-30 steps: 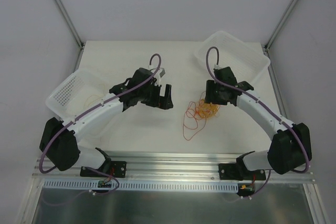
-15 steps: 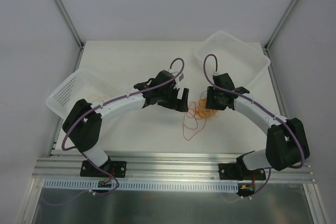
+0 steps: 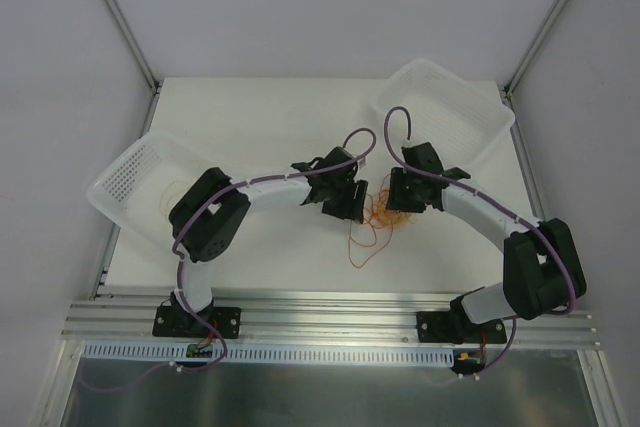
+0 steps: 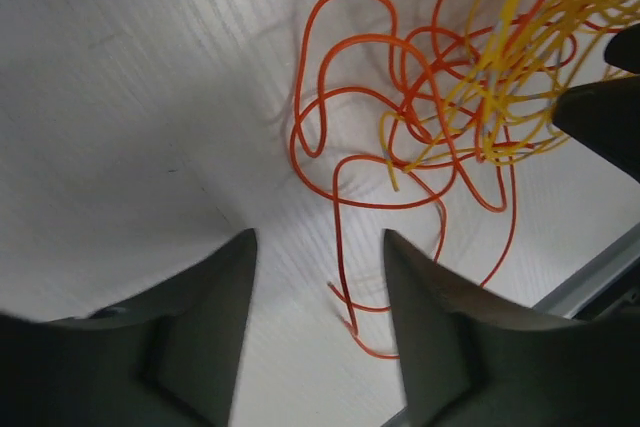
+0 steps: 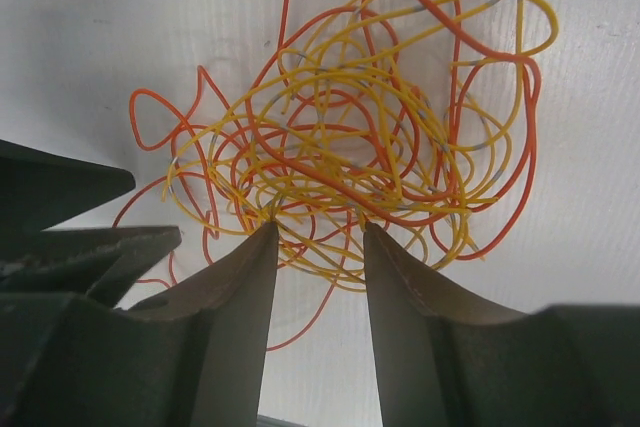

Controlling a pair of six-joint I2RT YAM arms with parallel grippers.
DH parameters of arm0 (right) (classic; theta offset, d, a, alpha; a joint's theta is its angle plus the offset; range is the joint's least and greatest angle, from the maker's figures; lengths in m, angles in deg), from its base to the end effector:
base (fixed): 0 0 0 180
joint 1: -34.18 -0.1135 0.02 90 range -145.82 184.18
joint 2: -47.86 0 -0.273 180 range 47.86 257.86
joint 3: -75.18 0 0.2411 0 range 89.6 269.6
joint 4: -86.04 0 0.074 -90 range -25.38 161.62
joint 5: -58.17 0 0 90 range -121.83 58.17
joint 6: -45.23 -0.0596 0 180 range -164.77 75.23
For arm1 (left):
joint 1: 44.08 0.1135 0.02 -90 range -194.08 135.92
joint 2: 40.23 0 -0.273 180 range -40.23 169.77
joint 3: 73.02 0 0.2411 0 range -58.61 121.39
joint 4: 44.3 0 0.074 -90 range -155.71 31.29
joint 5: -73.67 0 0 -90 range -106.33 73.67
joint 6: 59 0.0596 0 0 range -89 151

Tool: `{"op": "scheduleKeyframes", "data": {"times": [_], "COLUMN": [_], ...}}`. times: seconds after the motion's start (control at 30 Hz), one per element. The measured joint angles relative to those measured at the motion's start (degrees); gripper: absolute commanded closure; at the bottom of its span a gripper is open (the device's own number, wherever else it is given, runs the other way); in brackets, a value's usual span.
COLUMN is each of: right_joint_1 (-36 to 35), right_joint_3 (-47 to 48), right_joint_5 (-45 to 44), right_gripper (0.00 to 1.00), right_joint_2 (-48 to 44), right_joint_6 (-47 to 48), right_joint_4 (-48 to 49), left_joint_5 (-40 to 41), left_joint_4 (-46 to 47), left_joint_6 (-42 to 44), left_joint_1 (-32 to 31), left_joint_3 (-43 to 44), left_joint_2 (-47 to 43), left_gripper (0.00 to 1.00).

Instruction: Untangle the cables

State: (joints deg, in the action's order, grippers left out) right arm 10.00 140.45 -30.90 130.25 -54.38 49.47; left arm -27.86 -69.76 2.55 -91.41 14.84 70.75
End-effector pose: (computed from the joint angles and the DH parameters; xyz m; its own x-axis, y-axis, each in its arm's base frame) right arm 0.2672 0.1210 0.2055 -0.7946 -0.1738 -0.5817 -0.2897 0.9506 0.1118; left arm 0.2807 -0.3221 0.1744 -0.8328 0.2147 -0.5103 0.4701 0.7611 -0.4470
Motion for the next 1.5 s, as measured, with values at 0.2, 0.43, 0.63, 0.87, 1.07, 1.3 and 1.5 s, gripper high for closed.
{"op": "scheduleKeyframes", "data": {"times": [0.2, 0.43, 0.63, 0.87, 1.07, 1.3, 1.5], "right_joint_1": [-0.3, 1.3, 5.8, 8.2, 9.8, 11.4, 12.7], "right_joint_3": [-0.2, -3.7, -6.3, -7.1, -8.2, -8.3, -8.3], "right_joint_5": [0.0, 0.0, 0.5, 1.6, 0.9, -0.5, -1.0], "right_gripper": [0.57, 0.68, 0.81, 0.96, 0.99, 1.00, 0.99], "right_joint_2": [1.5, 3.5, 3.8, 3.2, 1.4, 0.6, 0.2], "right_joint_6": [-0.9, -2.3, -4.8, -7.0, -7.8, -7.8, -7.8], "right_joint_4": [1.2, 2.9, 3.6, 4.2, 3.2, 0.9, -0.6], "left_joint_5": [0.2, 5.1, 8.3, 12.6, 18.8, 27.9, 35.1], "left_joint_4": [-0.2, -2.5, -5.9, -15.7, -24.0, -28.7, -29.8], "left_joint_6": [-0.2, 2.7, 7.7, 14.5, 20.7, 27.7, 33.8], "left_joint_1": [-0.2, 0.3, 5.7, 14.1, 14.9, 15.8, 16.0], "left_joint_3": [-0.2, -6.2, -7.8, -0.8, 14.5, 32.3, 44.3], "left_joint_2": [1.8, -11.1, -31.8, -48.0, -49.3, -46.6, -41.5], "left_gripper": [1.00, 1.00, 1.00, 1.00, 1.00, 1.00, 1.00]}}
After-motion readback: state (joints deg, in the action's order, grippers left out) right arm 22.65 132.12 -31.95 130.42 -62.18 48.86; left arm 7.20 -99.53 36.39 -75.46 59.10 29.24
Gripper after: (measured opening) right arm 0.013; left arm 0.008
